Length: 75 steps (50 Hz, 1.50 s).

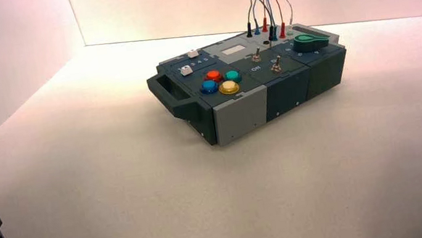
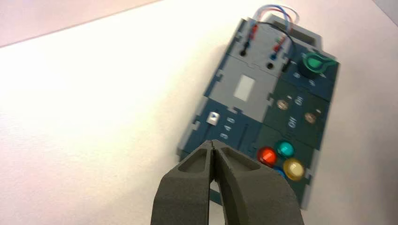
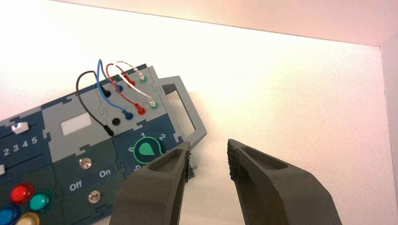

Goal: Insert the black wire.

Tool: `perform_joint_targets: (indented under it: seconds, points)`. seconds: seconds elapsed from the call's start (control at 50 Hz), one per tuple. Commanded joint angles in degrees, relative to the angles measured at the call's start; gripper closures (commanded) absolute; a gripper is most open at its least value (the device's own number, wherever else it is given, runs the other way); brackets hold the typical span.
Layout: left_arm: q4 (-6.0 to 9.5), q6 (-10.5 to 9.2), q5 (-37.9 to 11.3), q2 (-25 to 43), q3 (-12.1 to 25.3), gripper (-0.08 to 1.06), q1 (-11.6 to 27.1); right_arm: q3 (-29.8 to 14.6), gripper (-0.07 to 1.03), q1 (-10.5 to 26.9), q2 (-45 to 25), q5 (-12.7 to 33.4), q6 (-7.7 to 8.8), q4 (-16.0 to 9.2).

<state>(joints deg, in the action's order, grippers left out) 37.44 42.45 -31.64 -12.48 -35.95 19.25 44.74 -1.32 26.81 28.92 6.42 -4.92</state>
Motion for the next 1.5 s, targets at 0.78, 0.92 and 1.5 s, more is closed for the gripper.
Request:
perform_joint_targets:
  seconds: [0.78,0.92,1.5]
  points:
    - [-0.18,4.22,-22.5,6.24,12.83,1.01,0.88,-16.0,0.55,7.12,-7.65,19.86,6.06,-1.41]
    - [-1.67,4.22,-21.09,8.09,14.33,1.01,1.93,-16.79,0.56,7.21,-9.49,20.83,6.68,-1.49]
    - [-6.24,0.44,-12.13,8.53,13.45,1.0,2.99,-15.73,0.56,13.01,-16.35,18.11,6.77,-3.34]
